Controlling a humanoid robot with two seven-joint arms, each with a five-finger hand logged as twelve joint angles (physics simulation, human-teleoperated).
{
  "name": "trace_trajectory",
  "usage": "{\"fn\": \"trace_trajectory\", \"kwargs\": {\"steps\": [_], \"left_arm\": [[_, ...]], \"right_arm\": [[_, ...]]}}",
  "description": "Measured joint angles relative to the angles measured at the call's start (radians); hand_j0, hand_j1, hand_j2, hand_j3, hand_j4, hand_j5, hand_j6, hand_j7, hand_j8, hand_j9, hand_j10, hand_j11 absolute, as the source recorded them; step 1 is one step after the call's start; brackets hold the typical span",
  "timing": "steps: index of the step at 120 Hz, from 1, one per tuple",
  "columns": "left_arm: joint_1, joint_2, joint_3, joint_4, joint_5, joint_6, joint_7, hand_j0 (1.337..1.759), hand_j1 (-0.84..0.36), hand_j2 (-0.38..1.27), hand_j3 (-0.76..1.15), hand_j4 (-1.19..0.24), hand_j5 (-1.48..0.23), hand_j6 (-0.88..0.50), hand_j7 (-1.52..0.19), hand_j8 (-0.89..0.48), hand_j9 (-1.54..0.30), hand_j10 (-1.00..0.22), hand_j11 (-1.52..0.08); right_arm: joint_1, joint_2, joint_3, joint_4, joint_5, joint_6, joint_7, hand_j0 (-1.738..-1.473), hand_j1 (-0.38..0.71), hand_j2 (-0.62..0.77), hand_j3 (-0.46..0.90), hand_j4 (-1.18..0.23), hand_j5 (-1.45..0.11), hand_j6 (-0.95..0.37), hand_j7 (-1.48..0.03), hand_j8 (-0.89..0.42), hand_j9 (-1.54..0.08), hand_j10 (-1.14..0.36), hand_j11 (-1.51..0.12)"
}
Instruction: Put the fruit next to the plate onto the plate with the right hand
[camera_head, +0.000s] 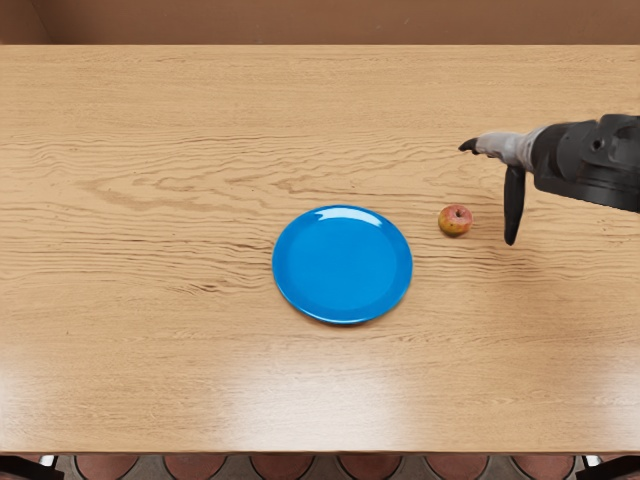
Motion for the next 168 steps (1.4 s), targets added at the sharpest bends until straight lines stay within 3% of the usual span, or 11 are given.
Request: {"fn": "trace_trajectory", "kwargs": {"steps": [20, 56, 78, 123, 168], "left_arm": [[0.000, 0.000, 0.000, 0.000, 0.000, 0.000, 0.000, 1.658, 0.35, 0.00, 0.00, 0.00, 0.00, 0.00, 0.00, 0.00, 0.00, 0.00, 0.00], [0.000, 0.000, 0.000, 0.000, 0.000, 0.000, 0.000, 1.658, 0.35, 0.00, 0.00, 0.00, 0.00, 0.00, 0.00, 0.00, 0.00, 0.00, 0.00], [0.000, 0.000, 0.000, 0.000, 0.000, 0.000, 0.000, 1.658, 0.35, 0.00, 0.00, 0.00, 0.00, 0.00, 0.00, 0.00, 0.00, 0.00, 0.00], [0.000, 0.000, 0.000, 0.000, 0.000, 0.000, 0.000, 1.658, 0.35, 0.00, 0.00, 0.00, 0.00, 0.00, 0.00, 0.00, 0.00, 0.00, 0.00], [0.000, 0.000, 0.000, 0.000, 0.000, 0.000, 0.000, 1.658, 0.35, 0.00, 0.00, 0.00, 0.00, 0.00, 0.00, 0.00, 0.00, 0.00, 0.00]], "right_arm": [[-0.008, 0.042, 0.001, 0.020, -0.005, -0.040, -0.012, -1.658, -0.32, -0.01, 0.00, -0.03, -0.04, -0.03, -0.04, -0.03, -0.04, -0.03, -0.04], [-0.037, 0.069, 0.001, 0.034, -0.006, -0.130, -0.016, -1.658, -0.11, -0.04, 0.00, -0.20, -0.26, -0.21, -0.26, -0.20, -0.26, -0.20, -0.26], [-0.056, 0.081, 0.000, 0.056, -0.007, -0.227, -0.033, -1.658, -0.04, -0.05, 0.00, -0.26, -0.34, -0.26, -0.34, -0.26, -0.34, -0.26, -0.34], [-0.091, 0.148, -0.051, 0.060, -0.021, -0.363, -0.088, -1.658, -0.01, -0.06, 0.00, -0.28, -0.37, -0.28, -0.37, -0.28, -0.37, -0.28, -0.37], [-0.140, 0.215, -0.067, 0.048, -0.030, -0.464, -0.096, -1.658, -0.01, -0.06, 0.00, -0.28, -0.37, -0.28, -0.37, -0.28, -0.37, -0.28, -0.37]]}}
